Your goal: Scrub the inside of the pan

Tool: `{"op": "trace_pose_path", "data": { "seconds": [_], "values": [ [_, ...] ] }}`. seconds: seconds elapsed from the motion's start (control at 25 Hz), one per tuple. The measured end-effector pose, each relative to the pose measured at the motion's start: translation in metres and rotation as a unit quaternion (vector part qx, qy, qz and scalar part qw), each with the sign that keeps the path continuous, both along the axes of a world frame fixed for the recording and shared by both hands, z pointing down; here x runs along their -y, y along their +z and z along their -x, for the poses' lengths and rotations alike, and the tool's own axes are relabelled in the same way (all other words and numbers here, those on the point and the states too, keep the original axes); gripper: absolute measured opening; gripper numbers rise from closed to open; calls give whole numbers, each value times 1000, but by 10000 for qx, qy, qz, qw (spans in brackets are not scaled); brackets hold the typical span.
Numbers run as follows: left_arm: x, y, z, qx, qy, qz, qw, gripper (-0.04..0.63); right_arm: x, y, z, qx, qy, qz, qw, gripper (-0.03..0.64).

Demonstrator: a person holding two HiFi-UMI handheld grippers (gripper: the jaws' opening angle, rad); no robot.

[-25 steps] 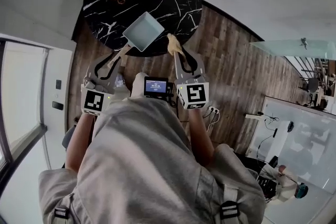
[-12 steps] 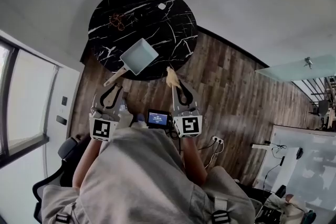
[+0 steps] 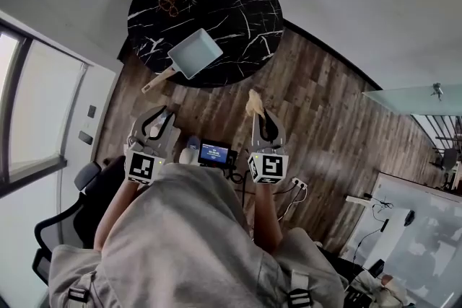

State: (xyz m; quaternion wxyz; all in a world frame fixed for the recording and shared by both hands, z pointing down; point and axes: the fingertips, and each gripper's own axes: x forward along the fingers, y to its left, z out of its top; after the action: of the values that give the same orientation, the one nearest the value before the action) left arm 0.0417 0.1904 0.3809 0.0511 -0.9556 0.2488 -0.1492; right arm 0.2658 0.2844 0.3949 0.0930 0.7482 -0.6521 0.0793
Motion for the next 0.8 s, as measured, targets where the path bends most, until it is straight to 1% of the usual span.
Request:
{"op": "trace_pose_path", "data": {
  "seconds": [0.12, 0.24, 0.4, 0.52, 0.64, 0.8],
  "values": [
    [10, 8, -8, 29, 122, 99, 9999, 78, 11, -1, -13, -134, 83, 108, 9998, 55],
    [24, 24, -7, 128, 215, 210, 9995, 81, 34, 2, -17, -315, 46, 297, 9991, 55],
    [56, 49, 7, 189, 261, 564, 9979, 87, 84, 6, -5, -834, -219, 633, 9943, 55],
    [85, 68, 15, 273, 408, 730, 9961, 95, 132, 0, 13, -1113, -470, 751, 9898, 55],
    [113, 93, 23, 492, 601, 786, 9939, 104, 180, 6, 32, -1533, -783, 1007, 9799, 55],
    [139, 133, 30, 756, 956, 947, 9880, 143, 232, 35, 51, -2088, -1159, 1496, 9595, 55]
  ]
}}
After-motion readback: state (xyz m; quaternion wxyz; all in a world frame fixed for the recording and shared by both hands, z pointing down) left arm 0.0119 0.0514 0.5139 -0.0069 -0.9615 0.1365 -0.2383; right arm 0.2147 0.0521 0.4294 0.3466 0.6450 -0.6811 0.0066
